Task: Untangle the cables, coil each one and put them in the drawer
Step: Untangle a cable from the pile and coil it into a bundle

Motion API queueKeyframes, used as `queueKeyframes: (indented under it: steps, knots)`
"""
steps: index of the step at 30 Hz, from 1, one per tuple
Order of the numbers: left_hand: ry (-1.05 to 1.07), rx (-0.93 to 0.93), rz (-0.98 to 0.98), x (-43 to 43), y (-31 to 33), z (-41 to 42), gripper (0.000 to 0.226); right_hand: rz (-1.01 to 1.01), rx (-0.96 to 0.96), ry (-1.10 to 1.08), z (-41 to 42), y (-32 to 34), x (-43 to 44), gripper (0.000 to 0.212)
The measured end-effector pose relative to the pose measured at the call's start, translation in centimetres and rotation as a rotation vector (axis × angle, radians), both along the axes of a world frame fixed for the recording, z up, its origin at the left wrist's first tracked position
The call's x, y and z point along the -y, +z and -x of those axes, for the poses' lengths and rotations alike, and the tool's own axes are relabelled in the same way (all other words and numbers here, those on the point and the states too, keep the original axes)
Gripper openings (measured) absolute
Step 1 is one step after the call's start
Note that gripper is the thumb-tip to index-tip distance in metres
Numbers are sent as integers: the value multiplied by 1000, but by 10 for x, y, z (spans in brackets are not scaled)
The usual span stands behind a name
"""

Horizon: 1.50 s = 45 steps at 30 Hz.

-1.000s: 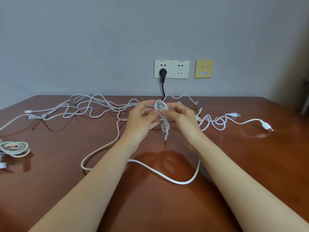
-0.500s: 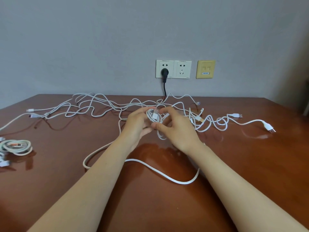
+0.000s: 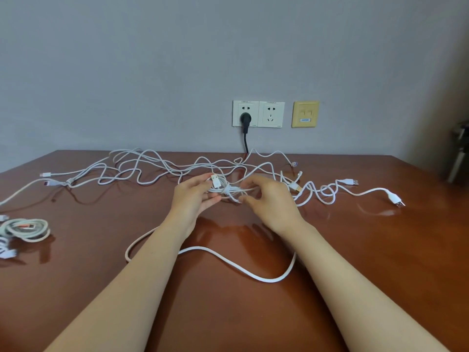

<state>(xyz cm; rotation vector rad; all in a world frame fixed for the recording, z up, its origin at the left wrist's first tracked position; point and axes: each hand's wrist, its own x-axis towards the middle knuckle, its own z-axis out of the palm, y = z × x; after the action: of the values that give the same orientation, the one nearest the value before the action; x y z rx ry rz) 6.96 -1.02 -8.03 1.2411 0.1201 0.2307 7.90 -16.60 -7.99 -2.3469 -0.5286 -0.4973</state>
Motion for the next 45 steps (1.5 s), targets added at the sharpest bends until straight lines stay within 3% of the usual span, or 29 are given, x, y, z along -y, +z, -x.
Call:
queueKeyframes:
  steps: [4,15,21,28,36,42,45]
  knots:
    - [18,14,-14,1,0,-2,20,-143,-1,11,-5,1,1,6]
    - [46,-9,-122,-12,17,7,24,-151,65,16,3,7,-11,8]
    - [13,-40,-339,-38,37,26,28,-190,54,64,15,9,-26,8]
    - [25,-62,-777,-73,39,55,32,-241,-20,167,34,20,-52,15]
    - [145,-77,-1079,-122,42,83,27,-220,-15,215,51,19,-105,13]
    - [186,-136,-1118,-158,56,83,33,-248,-93,228,46,28,-155,31]
    - [188,-176,-1135,-180,61,80,32,-281,-99,250,42,33,-181,27]
